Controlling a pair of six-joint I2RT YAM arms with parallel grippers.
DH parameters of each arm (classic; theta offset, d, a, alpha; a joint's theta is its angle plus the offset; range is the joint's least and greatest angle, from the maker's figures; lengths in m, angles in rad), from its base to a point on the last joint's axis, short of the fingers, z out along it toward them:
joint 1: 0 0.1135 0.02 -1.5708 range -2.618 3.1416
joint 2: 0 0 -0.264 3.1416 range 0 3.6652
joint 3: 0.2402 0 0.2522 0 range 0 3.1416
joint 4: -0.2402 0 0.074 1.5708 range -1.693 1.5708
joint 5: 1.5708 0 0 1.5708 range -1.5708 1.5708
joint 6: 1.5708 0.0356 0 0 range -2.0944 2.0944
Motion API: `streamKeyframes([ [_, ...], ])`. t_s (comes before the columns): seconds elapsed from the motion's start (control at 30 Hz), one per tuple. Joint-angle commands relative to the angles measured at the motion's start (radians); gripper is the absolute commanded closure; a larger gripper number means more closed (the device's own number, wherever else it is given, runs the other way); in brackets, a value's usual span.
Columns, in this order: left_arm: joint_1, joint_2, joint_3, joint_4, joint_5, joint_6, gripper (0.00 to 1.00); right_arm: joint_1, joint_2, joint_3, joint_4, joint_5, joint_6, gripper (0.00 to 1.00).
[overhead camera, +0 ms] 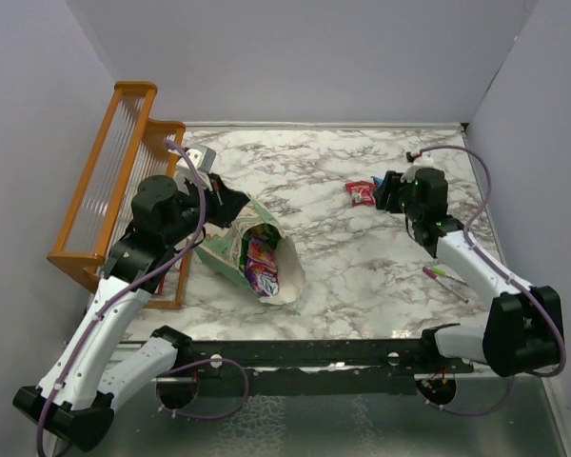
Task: Take the snacks out of the paper bag
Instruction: Adjust the snack in the paper bag.
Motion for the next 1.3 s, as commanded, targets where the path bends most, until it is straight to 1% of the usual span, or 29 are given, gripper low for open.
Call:
streamKeyframes([
  [0.0,0.001,-0.007,-0.001,0.046,0.023,-0.009,1.0,-0.001,-0.105,-0.206,0.129,-0.326,0.149,0.48],
  [0.07,0.001,-0.004,-0.001,0.043,0.022,-0.007,1.0,0.001,-0.139,-0.282,0.178,-0.463,0.218,0.48],
  [0.13,0.001,-0.002,-0.001,0.04,0.02,-0.007,1.0,0.006,-0.148,-0.312,0.186,-0.589,0.286,0.48],
  [0.17,0.001,0.0,0.0,0.04,0.021,-0.007,1.0,0.017,-0.153,-0.318,0.175,-0.631,0.309,0.48],
  [0.23,0.001,0.001,0.001,0.043,0.02,-0.008,1.0,0.065,-0.188,-0.324,0.142,-0.637,0.324,0.48],
  [0.37,0.0,0.002,-0.001,0.048,0.019,-0.01,1.0,0.244,-0.311,-0.324,0.064,-0.478,0.307,0.47],
  [0.43,0.001,0.005,0.002,0.045,0.018,-0.008,1.0,0.302,-0.359,-0.322,0.052,-0.45,0.313,0.47],
  [0.57,0.001,0.009,0.005,0.045,0.019,-0.008,1.0,0.459,-0.436,-0.339,0.101,-0.418,0.255,0.47],
  [0.67,0.001,0.015,0.008,0.045,0.02,-0.009,1.0,0.584,-0.437,-0.309,0.107,-0.333,0.206,0.47],
  [0.77,0.001,0.02,0.009,0.04,0.022,-0.009,1.0,0.718,-0.397,-0.28,0.162,-0.245,0.145,0.48],
  [0.87,0.001,0.017,0.01,0.036,0.019,-0.01,1.0,0.85,-0.327,-0.263,0.244,-0.107,0.117,0.48],
  [1.0,0.001,0.01,0.009,0.03,0.014,-0.013,1.0,0.968,-0.196,-0.202,0.342,0.026,0.09,0.48],
  [1.07,0.001,0.009,0.009,0.028,0.013,-0.014,1.0,1.027,-0.113,-0.147,0.341,0.162,0.093,0.49],
  [1.13,0.0,0.008,0.005,0.03,0.018,-0.018,1.0,1.067,-0.032,-0.09,0.317,0.328,0.126,0.5],
  [1.27,0.001,0.007,0.004,0.036,0.026,-0.023,1.0,1.083,0.088,-0.031,0.357,0.492,0.149,0.5],
])
